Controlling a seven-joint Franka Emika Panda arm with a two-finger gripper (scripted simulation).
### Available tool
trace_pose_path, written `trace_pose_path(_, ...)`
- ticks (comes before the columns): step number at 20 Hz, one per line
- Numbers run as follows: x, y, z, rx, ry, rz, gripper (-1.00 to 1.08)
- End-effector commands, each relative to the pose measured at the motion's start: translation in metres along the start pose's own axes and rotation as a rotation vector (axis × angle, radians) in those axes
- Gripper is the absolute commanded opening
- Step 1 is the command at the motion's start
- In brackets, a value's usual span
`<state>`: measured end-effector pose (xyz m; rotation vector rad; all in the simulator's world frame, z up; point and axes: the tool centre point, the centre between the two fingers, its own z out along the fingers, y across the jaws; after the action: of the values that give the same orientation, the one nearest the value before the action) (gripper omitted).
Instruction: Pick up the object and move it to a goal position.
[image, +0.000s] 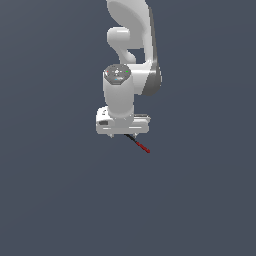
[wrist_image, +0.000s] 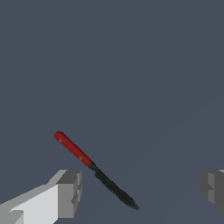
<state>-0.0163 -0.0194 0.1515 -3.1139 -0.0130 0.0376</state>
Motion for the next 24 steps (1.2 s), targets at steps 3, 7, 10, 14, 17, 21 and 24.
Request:
trace_pose_path(3, -0.005, -0.004, 0.011, -0.007, 0.000, -0.075, 1.00)
trace_pose_path(7, -0.012, -0.009, 0.024, -0.016, 0.001, -0.174, 1.00)
trace_pose_path(10, -0.019, -0.014, 0.036, -0.022, 0.002, -0.268, 1.00)
trace_pose_path(14, -0.031, -0.023, 0.053, -0.030, 0.003, -0.409, 1.00)
trace_pose_path(17, -0.040, -0.030, 0.065, -0.033, 0.004, -0.514, 1.00)
trace_pose_path(21, -0.050, -0.038, 0.078, -0.036, 0.006, -0.633, 1.00)
trace_pose_path(24, -0.057, -0.043, 0.085, -0.036, 0.008, -0.703, 1.00)
